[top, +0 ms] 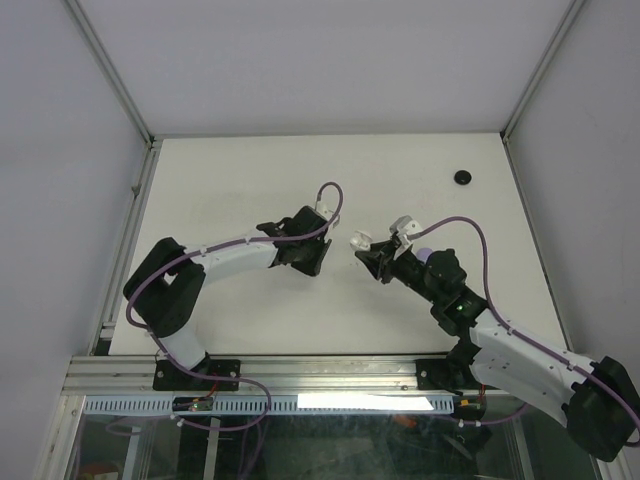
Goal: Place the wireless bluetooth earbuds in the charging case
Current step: Place the earbud at the center of the board.
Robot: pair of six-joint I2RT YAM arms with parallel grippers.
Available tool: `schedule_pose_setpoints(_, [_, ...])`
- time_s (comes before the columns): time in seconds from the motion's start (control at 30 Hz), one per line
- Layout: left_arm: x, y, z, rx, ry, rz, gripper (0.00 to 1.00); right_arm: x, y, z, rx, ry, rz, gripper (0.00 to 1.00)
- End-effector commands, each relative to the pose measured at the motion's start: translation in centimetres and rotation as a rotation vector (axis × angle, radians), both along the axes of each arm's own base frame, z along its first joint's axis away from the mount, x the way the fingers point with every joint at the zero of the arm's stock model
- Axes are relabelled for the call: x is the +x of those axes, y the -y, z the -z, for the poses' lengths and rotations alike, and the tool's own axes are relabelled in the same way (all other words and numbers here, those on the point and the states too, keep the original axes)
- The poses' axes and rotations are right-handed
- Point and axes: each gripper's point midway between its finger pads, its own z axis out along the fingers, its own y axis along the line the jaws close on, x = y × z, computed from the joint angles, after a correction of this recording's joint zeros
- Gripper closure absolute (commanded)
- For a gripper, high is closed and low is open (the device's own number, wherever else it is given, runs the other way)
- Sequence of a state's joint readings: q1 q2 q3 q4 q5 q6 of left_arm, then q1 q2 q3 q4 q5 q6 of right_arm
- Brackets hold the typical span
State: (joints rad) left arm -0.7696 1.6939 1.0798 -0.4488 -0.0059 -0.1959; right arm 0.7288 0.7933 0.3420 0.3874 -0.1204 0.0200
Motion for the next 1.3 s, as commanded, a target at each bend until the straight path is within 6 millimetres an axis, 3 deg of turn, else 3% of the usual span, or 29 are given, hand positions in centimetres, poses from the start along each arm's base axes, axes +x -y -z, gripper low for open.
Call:
schedule_pose_setpoints(0.0, [-0.8, 0.1, -0.5, -0.005, 0.045, -0.049, 0.78, 0.3, 0.0, -0.1, 0.027, -0.006, 0.017, 1.00])
schedule_pose_setpoints(0.2, [-2.0, -0.8, 1.7, 0.071, 0.040, -0.074, 0.74, 0.3, 0.0, 0.1, 0.031, -0.012, 0.016, 1.00])
schedule_pose_setpoints(0.5, [-2.1, -1.7, 1.6, 0.095, 0.057, -0.103, 0.53, 0.2, -0.3, 0.1, 0.037, -0.017, 0.004, 1.00])
schedule_pose_setpoints(0.87, [-2.1, -4.6, 1.5, 0.189, 0.095, -0.184, 0.52, 0.1, -0.4, -0.5, 0.061, -0.002, -0.003, 1.00])
schedule_pose_setpoints(1.17, [0.2, -7.5, 1.4, 0.200, 0.106, -0.336, 0.54, 0.2, -0.5, -0.2, 0.057, -0.009, -0.006, 1.00])
schedule_pose_setpoints(1.27, [0.9, -7.3, 0.7, 0.158, 0.111, -0.357, 0.55, 0.2, -0.6, -0.2, 0.056, -0.009, -0.008, 1.00])
